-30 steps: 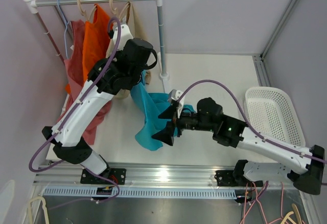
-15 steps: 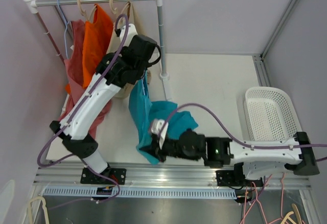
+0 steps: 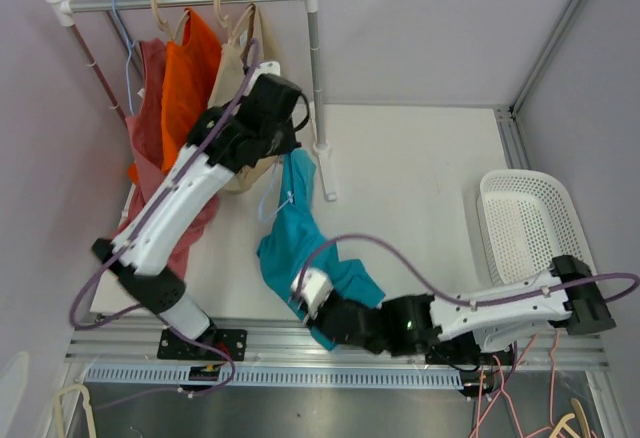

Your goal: Remove the t-shirt from the hanger

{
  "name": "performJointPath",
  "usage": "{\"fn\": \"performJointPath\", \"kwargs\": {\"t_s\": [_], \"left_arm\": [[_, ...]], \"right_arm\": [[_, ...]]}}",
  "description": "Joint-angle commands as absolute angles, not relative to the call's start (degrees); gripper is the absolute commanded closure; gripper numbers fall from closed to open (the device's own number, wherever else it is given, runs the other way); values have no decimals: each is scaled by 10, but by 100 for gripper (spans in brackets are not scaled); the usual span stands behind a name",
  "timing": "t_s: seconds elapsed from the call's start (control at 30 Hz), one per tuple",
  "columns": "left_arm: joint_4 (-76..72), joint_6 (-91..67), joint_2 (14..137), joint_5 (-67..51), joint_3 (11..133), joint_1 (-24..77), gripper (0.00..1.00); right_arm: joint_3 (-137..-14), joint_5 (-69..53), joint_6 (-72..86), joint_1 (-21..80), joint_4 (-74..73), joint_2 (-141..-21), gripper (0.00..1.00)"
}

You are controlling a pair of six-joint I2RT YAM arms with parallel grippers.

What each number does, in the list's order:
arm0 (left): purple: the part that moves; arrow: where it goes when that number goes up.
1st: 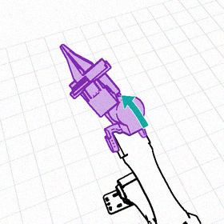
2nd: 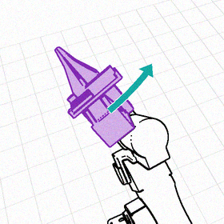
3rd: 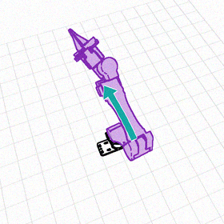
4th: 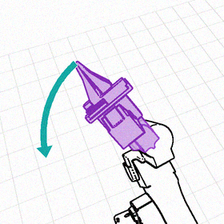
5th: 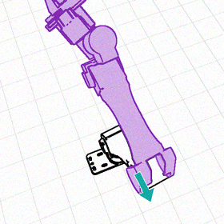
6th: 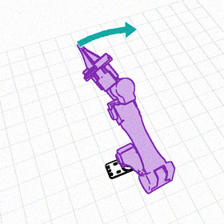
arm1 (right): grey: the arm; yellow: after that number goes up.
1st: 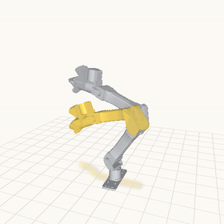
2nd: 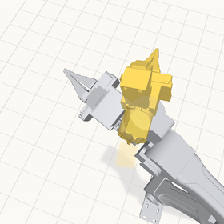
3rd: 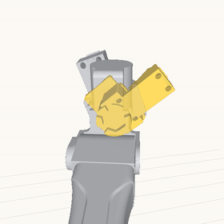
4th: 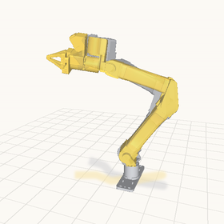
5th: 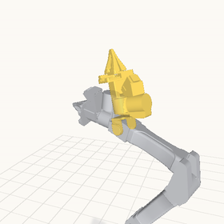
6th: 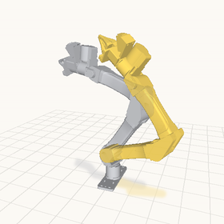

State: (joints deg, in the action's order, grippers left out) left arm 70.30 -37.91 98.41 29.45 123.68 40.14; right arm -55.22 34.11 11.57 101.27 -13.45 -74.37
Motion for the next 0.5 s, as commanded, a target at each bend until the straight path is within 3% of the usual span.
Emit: {"fn": "performJointPath", "kwargs": {"t_s": [0.0, 0.13, 0.27, 0.47], "left_arm": [[573, -345, 785, 231, 1144, 427, 100], [492, -358, 587, 79, 962, 429, 99], [487, -365, 427, 53, 877, 430, 99], [476, -364, 260, 69, 743, 430, 99]], "right_arm": [[-518, 345, 217, 900, -116, -647, 100], [-486, 302, 267, 724, -143, -541, 100], [-537, 176, 258, 481, -192, -540, 100], [-793, 67, 121, 347, -175, -639, 100]]}}
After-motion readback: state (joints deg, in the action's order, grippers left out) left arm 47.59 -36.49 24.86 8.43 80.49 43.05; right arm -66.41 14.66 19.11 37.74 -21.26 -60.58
